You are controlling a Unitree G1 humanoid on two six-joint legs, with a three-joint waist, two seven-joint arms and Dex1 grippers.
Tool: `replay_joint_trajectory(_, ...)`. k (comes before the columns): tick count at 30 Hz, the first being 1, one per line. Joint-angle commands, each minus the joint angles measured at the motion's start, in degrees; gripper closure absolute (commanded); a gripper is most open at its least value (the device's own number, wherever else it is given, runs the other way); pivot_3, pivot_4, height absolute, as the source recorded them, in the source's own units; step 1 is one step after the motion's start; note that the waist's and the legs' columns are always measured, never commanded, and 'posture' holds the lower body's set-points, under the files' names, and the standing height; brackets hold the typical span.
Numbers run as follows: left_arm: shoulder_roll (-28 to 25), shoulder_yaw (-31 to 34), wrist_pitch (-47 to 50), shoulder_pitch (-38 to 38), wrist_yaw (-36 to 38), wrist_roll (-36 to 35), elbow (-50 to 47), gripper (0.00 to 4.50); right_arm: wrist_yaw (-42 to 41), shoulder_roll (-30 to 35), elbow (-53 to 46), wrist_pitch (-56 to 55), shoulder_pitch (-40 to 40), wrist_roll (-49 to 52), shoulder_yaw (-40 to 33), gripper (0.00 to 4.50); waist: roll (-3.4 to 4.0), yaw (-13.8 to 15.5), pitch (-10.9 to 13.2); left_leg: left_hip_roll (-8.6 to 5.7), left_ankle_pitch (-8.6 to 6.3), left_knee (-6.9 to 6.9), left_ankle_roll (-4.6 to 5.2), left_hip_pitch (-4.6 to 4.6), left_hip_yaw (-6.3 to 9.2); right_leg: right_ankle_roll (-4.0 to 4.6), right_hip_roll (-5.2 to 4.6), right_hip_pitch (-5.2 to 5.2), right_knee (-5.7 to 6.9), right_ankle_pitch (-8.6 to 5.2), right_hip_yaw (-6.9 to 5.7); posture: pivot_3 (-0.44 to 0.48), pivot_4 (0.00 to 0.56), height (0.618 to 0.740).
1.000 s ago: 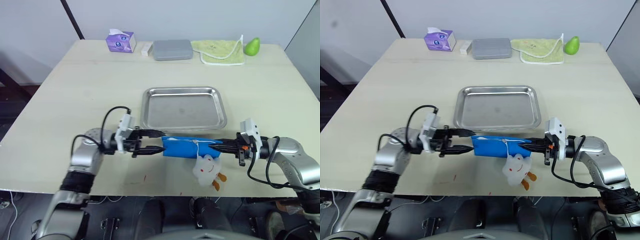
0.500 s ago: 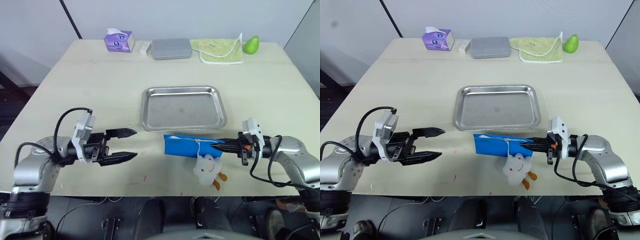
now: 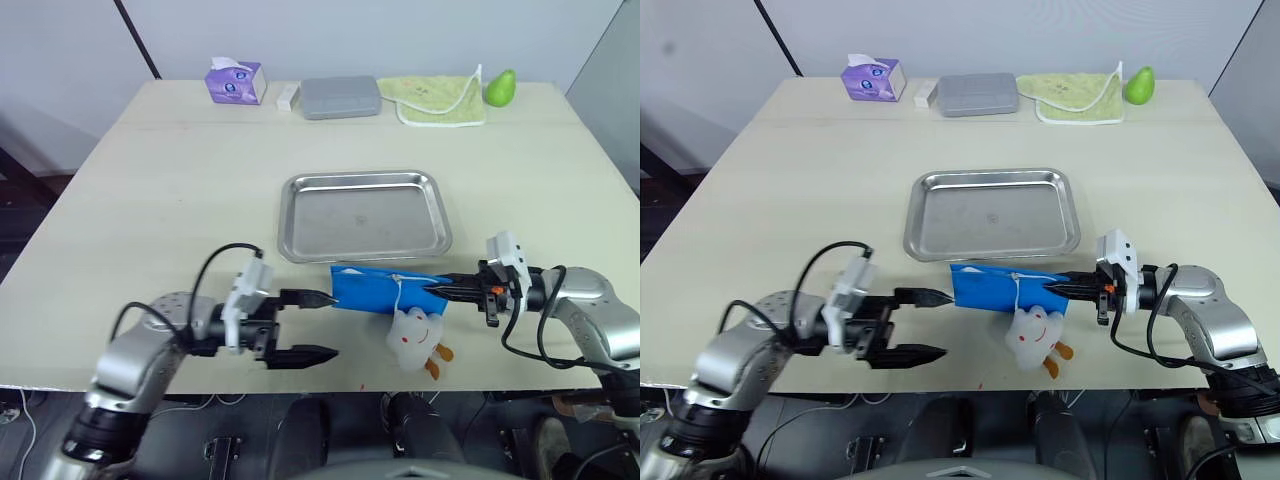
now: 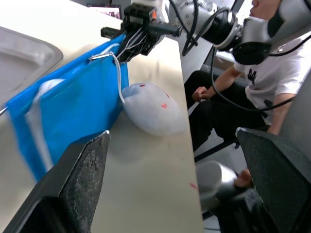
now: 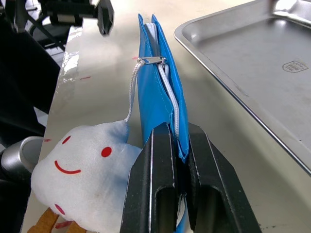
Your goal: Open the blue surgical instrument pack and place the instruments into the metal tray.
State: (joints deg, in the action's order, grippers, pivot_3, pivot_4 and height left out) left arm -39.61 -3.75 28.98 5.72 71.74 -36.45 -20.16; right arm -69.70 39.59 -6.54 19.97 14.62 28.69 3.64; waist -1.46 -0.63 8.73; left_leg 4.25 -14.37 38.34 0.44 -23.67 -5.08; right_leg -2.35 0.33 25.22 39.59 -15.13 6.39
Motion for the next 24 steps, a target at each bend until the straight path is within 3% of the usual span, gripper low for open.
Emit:
replay_joint_trajectory(1,1.03,-3.27,-0.26,2.09,-1.82,2.22,-1.4,0.08,0.03,1.07,-0.89,0.54,0.28,-0.81,-0.24,4.5,0.0,-0.02,0.0,-0.01,-0.01,0.0,0.02,0.01,0.0,-0.01,0.03,0.04,0.05,0.01,0.09,0.0,0.15,0.74)
replay_joint_trajectory(15,8.06,-14.21,-1.51,8.96,-4.72,10.69,6.86,0.08,1.9,0.43,-3.32,2.55,-0.28,-0.11,-0.34,4.5,-0.04,-0.2,0.0,-0.07,-0.23,0.03,0.35,0.14,0.23,-0.07,0.66,0.32,0.23,0.08,1.15,0.0,0.15,0.74)
replay_joint_trajectory(24,10.57,-17.25,3.53,11.21,-7.73,10.76,3.83,0.08,2.69,0.25,-4.65,3.74,-0.41,0.24,-0.1,4.5,-0.02,-0.31,0.0,-0.09,-0.23,0.06,0.35,0.04,0.47,-0.06,0.68,0.31,0.24,0.08,1.04,0.0,0.15,0.74)
